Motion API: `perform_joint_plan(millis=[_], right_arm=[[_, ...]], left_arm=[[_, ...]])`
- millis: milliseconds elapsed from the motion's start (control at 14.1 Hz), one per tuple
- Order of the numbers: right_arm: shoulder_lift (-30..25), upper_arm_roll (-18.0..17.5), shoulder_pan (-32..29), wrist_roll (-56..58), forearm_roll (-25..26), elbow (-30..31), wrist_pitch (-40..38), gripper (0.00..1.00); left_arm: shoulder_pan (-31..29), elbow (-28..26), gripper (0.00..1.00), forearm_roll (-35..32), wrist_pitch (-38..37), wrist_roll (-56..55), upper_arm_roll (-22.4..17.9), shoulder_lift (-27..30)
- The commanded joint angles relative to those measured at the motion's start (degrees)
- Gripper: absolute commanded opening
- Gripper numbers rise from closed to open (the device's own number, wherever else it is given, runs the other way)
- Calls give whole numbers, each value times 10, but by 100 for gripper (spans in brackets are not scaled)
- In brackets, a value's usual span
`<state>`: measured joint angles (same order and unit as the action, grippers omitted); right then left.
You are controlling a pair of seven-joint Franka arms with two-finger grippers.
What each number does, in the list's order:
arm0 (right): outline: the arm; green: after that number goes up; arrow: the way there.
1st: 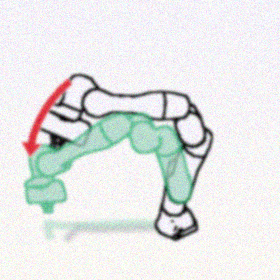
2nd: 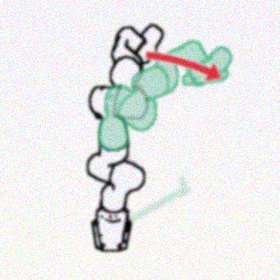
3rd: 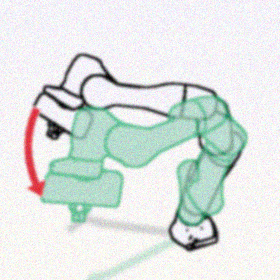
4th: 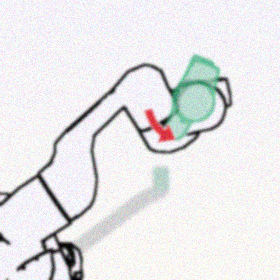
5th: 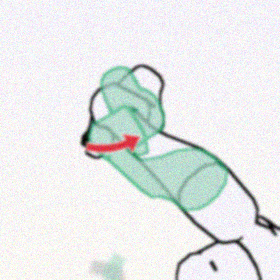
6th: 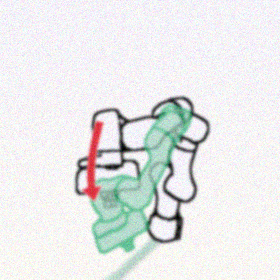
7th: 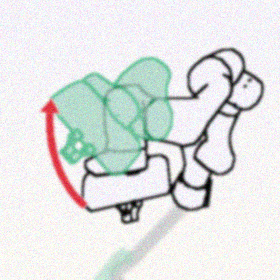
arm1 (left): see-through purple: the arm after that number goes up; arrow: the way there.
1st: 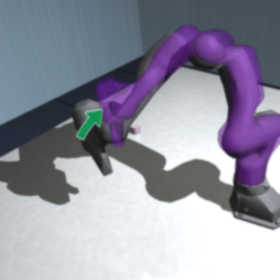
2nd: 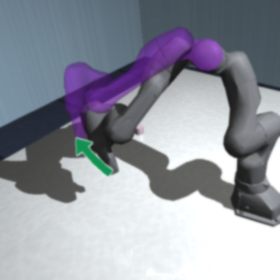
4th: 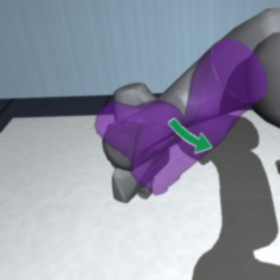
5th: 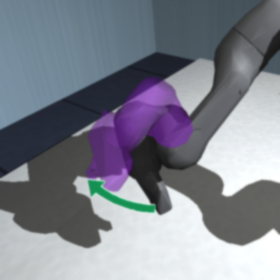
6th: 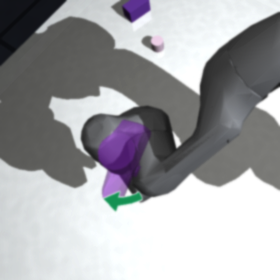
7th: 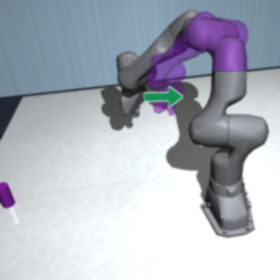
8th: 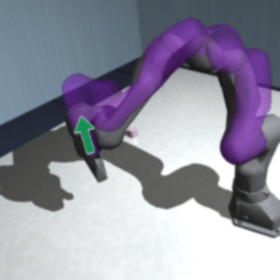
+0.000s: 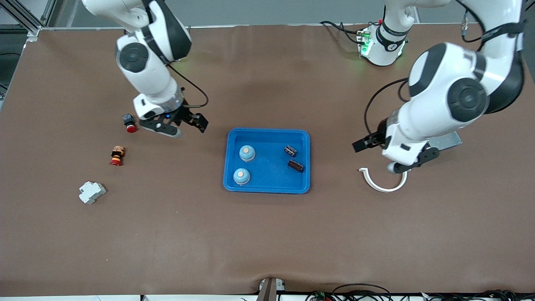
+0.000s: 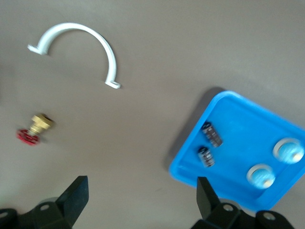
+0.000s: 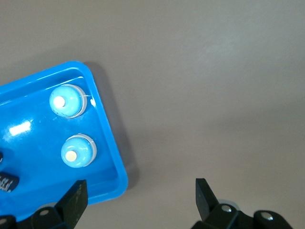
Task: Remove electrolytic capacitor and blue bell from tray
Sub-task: 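Grasp a blue bell with the right gripper while the left gripper grasps a capacitor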
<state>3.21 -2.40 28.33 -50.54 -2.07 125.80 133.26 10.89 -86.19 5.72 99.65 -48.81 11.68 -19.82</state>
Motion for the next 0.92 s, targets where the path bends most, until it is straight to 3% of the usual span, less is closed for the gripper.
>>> perform_joint_plan(millis=[0, 142, 566, 850], right_arm=[[76, 6, 39, -78, 17, -14, 69, 100], [118, 6, 52, -119, 17, -30, 103, 100], [216, 8, 94, -200, 19, -113, 108, 100], [277, 14, 113, -234, 30, -167, 110, 100]], left_arm=[[36, 28, 100, 2, 44, -136, -3, -50], [54, 29, 100, 2, 90, -196, -3, -79], [113, 29, 100, -24, 230, -384, -11, -166], [123, 29, 100, -54, 265, -434, -10, -199]])
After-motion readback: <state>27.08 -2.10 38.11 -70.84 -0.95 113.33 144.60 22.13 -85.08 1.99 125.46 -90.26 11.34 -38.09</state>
